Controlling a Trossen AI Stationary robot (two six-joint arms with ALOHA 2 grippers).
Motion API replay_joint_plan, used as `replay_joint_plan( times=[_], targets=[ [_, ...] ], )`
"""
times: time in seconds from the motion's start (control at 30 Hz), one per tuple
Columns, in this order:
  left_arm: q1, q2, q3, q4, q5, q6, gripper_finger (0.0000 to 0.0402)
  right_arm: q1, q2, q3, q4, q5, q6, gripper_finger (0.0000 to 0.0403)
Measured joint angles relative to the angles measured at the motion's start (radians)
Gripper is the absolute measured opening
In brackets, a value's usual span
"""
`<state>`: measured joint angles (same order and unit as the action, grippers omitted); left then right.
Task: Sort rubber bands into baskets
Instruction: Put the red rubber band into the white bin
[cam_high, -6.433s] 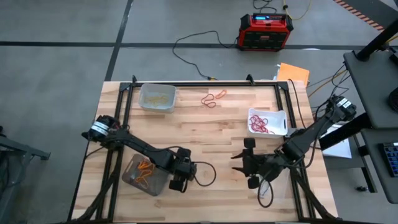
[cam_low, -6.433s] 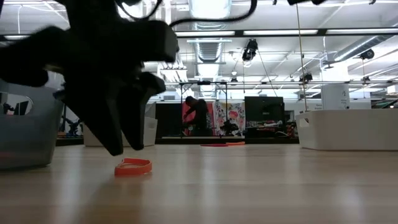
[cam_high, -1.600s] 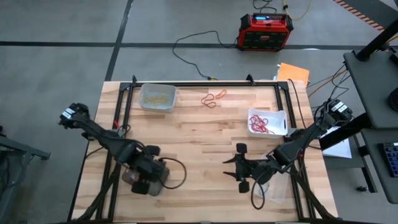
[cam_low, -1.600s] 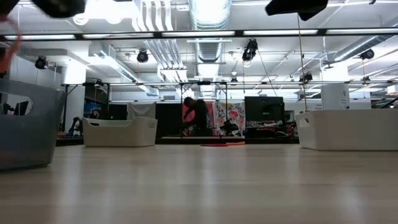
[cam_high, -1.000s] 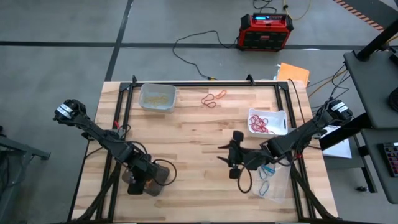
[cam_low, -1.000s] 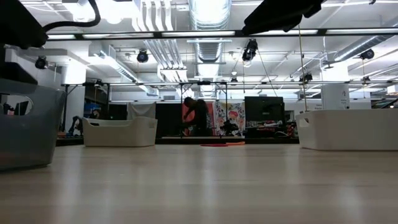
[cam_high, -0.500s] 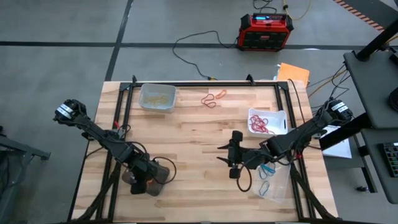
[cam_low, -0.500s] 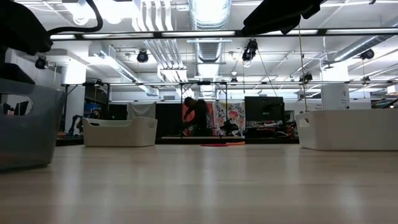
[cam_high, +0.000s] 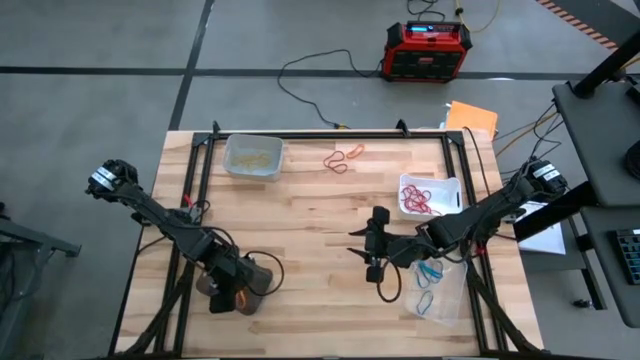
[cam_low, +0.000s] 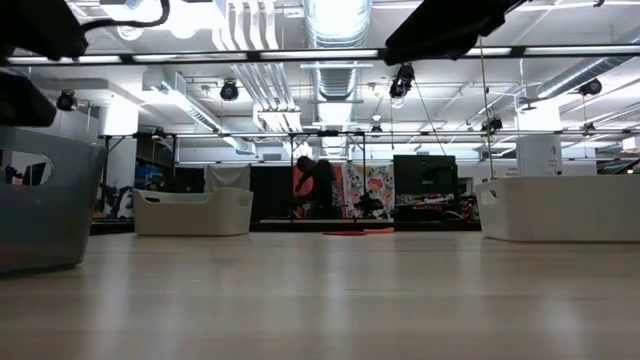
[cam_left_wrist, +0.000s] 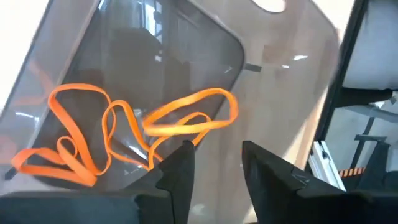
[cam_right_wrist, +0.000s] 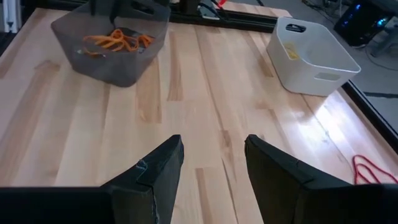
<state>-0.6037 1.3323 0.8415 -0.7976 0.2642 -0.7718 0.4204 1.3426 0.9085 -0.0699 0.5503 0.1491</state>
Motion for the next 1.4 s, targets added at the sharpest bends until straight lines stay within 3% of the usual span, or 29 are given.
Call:
replay_joint_plan(
  times=[0.1,0.33,0.43,0.7,0.83,0.93,1.17,1.3,1.4],
  targets=[
    [0.0,0.0,0.048,-0.064,-0.026,0.042,0.0122,-0.02,0.0,0.0,0.0,-0.002,0.0,0.0169],
    [0.013,-0.002,0.166,-0.045,-0.369,0.359,0.0113,-0.199,0.0,0.038,-0.068,-0.056,0.077,0.0168],
    [0.054,-0.011,0.179,0.03,-0.437,0.546,0.0104,-0.303,0.001,0.083,-0.127,-0.089,0.097,0.0168],
    [0.322,-0.079,0.08,0.265,-0.439,0.955,0.0077,-0.581,0.007,0.191,-0.172,-0.283,0.102,0.0168],
    [0.505,-0.14,0.008,0.408,-0.435,1.115,0.0076,-0.686,0.055,0.247,-0.223,-0.293,0.091,0.0168],
    [0.648,-0.188,-0.017,0.513,-0.368,1.199,0.0076,-0.745,0.126,0.306,-0.265,-0.297,0.06,0.0168],
    [0.896,-0.258,-0.019,0.581,-0.307,1.12,0.0076,-0.802,0.302,0.477,-0.448,-0.3,0.01,0.0167],
    [0.955,-0.273,-0.019,0.569,-0.307,1.059,0.0075,-0.812,0.383,0.534,-0.478,-0.319,-0.068,0.0159],
    [0.972,-0.277,-0.019,0.567,-0.307,1.052,0.0075,-0.826,0.432,0.547,-0.468,-0.404,-0.12,0.0151]
  ],
)
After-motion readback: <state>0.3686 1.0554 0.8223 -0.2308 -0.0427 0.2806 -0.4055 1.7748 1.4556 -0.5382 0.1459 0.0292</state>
